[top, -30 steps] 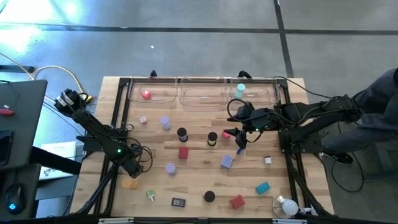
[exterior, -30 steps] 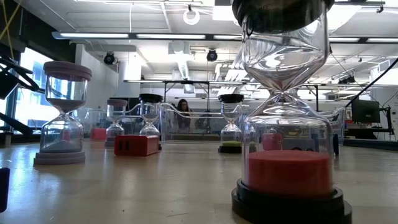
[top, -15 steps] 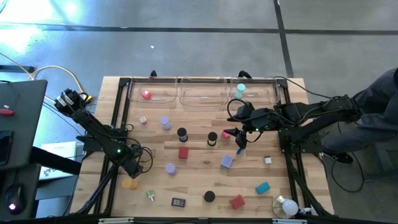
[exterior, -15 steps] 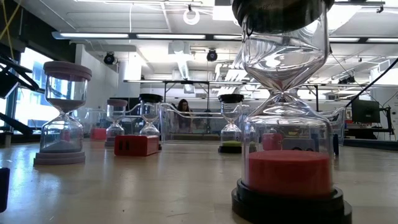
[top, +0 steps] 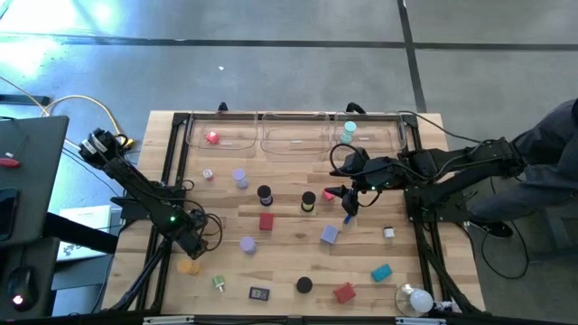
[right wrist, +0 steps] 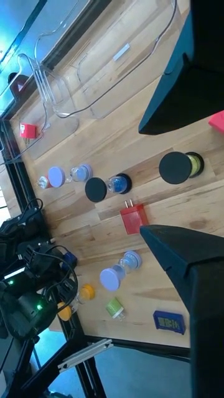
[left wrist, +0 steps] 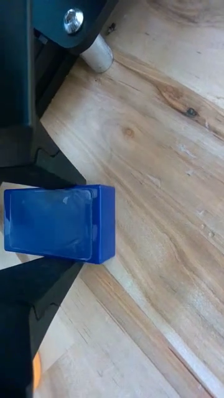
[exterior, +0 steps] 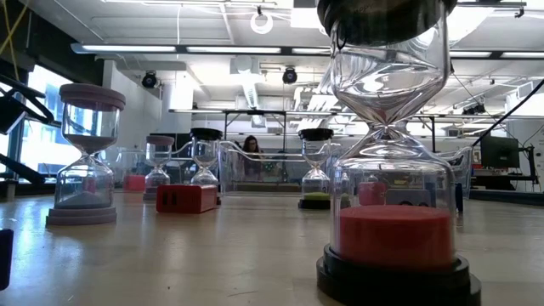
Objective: Pick & Place Office items
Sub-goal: Put the left blue digital clock into the middle transparent bin
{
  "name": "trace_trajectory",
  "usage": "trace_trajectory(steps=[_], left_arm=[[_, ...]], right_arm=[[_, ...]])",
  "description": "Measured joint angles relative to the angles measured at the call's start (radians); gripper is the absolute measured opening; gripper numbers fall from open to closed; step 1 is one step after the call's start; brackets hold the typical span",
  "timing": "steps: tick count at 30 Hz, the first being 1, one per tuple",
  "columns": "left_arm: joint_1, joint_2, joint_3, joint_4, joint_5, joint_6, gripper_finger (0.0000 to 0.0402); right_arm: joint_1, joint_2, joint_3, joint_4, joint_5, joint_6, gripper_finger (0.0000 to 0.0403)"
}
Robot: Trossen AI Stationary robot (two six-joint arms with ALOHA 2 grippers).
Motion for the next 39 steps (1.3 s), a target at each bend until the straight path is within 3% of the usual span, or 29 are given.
trace_trajectory(steps=[9,14,21,27,31,36,39], left_arm=[[0.0,-0.021,0.008,0.027,-0.005,0.033,0.0153],[0.0,-0.11,0.048,0.056,-0.101,0.024,0.0153],[0.014,-0.251,0.134,0.004,-0.338,0.113,0.0153],[0.099,-0.371,0.211,0.042,-0.497,0.337,0.0153],[0.195,-0.449,0.233,0.197,-0.575,0.584,0.0153],[0.346,-0.504,0.233,0.465,-0.564,0.913,0.0153],[0.428,-0.506,0.233,0.618,-0.499,1.105,0.0154]], right_arm=[[0.0,0.0,0.0,0.0,-0.002,0.0,0.0239],[0.0,0.0,0.0,0.0,-0.002,0.004,0.0239],[0.0,0.0,0.0,0.0,-0.002,0.005,0.0239],[0.0,0.0,0.0,0.025,-0.002,0.011,0.0239],[0.0,0.0,0.0,0.067,0.0,0.011,0.0239],[0.0,0.0,0.0,0.128,-0.008,0.054,0.0239],[0.0,0.0,0.0,0.163,-0.026,0.05,0.0239]])
